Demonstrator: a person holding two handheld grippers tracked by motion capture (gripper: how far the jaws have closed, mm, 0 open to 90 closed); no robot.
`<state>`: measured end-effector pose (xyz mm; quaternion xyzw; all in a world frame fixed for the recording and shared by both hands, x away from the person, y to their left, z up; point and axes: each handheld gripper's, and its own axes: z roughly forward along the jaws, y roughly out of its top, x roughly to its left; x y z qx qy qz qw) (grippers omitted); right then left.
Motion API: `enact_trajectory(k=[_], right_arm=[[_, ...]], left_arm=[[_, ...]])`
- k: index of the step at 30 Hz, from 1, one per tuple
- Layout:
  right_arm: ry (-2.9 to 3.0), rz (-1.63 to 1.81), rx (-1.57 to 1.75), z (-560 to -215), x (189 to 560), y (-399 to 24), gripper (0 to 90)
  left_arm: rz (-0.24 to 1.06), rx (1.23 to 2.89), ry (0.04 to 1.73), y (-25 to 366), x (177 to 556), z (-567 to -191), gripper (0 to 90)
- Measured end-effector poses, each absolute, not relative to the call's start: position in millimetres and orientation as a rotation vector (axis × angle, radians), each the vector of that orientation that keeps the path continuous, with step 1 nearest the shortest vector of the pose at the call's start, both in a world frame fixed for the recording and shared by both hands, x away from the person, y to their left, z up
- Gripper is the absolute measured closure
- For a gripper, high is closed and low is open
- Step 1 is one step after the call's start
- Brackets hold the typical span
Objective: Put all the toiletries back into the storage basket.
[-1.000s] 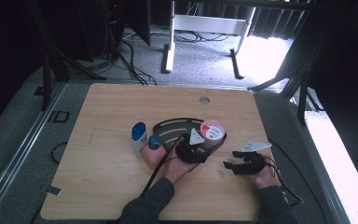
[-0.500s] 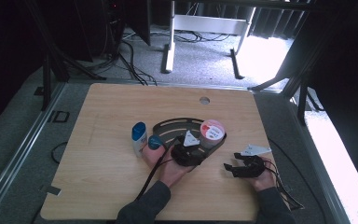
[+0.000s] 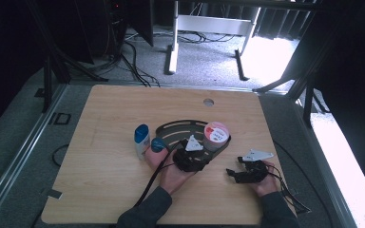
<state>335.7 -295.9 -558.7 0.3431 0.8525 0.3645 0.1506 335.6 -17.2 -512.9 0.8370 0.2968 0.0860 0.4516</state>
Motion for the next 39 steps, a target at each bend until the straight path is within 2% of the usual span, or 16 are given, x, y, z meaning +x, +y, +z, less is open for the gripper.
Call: enact_trajectory(k=[4,9,18,25,39], right_arm=[[2.440,1.048,1.001,-560,336,-296,18.8],[2.450,1.043,0.993,-560,336,-295,16.5],[2.449,1.045,0.993,-560,336,-295,16.5],[2.449,1.045,0.992,-560,336,-295,16.5],[2.452,1.045,0.987,-560,337,-296,16.5]], left_arm=[[0.242,2.089,0.707,-18,332,-512,60.6],[0.202,2.053,0.696,-12,330,-511,58.4],[0.219,2.064,0.706,-6,320,-508,53.0],[0.250,2.055,0.727,-2,313,-505,52.4],[0.230,2.079,0.751,7,301,-500,45.9]])
